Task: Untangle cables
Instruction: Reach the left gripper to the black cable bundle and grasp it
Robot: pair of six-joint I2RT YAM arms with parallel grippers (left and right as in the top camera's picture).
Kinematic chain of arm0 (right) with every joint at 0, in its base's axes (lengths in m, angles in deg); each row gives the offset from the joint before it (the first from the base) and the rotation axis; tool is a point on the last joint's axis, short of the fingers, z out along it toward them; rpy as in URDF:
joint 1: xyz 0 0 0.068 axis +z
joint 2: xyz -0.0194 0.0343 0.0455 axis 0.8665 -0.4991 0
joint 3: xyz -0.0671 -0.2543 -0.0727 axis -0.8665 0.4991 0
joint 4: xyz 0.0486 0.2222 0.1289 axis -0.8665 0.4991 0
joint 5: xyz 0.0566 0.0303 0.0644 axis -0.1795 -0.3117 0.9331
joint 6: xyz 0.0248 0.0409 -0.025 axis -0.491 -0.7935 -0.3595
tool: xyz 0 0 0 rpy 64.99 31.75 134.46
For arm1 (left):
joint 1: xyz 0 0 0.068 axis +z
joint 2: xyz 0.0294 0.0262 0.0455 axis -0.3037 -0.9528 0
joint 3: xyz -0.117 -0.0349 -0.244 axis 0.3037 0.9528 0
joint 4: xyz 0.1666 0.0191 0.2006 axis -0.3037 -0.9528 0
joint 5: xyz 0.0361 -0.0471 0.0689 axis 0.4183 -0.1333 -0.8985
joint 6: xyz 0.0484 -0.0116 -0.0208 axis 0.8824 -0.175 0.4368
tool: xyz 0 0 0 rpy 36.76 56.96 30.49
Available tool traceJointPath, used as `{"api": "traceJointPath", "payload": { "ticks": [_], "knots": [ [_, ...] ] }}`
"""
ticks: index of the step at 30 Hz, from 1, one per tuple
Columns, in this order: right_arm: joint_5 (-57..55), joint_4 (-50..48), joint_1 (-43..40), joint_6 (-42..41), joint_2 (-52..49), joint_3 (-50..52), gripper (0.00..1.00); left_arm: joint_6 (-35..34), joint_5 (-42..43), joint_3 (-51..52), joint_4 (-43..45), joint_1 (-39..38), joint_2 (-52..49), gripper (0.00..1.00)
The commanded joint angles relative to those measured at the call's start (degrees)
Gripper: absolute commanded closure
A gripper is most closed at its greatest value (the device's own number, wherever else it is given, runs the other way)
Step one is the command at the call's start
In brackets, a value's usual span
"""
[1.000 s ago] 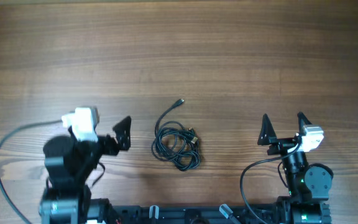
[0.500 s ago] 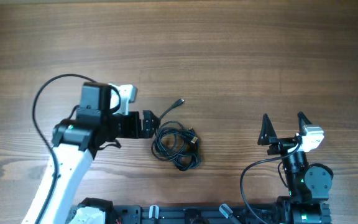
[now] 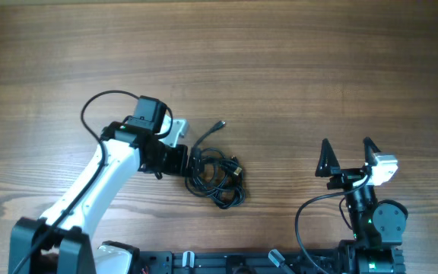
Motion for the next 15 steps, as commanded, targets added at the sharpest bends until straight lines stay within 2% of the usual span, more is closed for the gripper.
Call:
{"api": "traceJointPath", "payload": {
  "ticks": [1, 6, 7, 8, 9, 10, 13, 15],
  "knots": [
    [0.0, -0.4, -0.3, -4.1, 0.5, 0.0, 0.0, 3.1, 0.1, -1.1, 1.7, -1.0, -4.1, 0.0],
    [2.6, -0.6, -0.3, -5.9, 0.5, 0.0, 0.0, 3.8, 0.1, -1.1, 7.0, -1.0, -5.2, 0.0],
    [3.6, -0.6, -0.3, -6.1, 0.5, 0.0, 0.0, 6.6, 0.1, -1.1, 7.2, -1.0, -5.2, 0.01],
    [4.5, -0.7, -0.3, -6.1, 0.5, 0.0, 0.0, 9.2, 0.1, -0.9, 7.0, -1.0, -5.2, 0.04],
    [5.1, -0.8, -0.3, -6.1, 0.5, 0.0, 0.0, 11.5, 0.1, -0.9, 6.5, -1.0, -5.2, 0.13],
    [5.4, -0.8, -0.3, -6.2, 0.5, 0.0, 0.0, 13.6, 0.1, -0.9, 5.7, -1.0, -5.3, 0.16],
    [8.1, -1.1, -0.3, -6.5, 0.5, 0.0, 0.0, 14.2, -0.5, -0.6, 5.3, -1.0, -5.4, 0.13],
    [9.4, -1.2, -0.3, -6.5, 0.5, 0.0, 0.0, 16.8, -0.8, -0.1, 5.2, -1.4, -5.9, 0.0]
  ]
}}
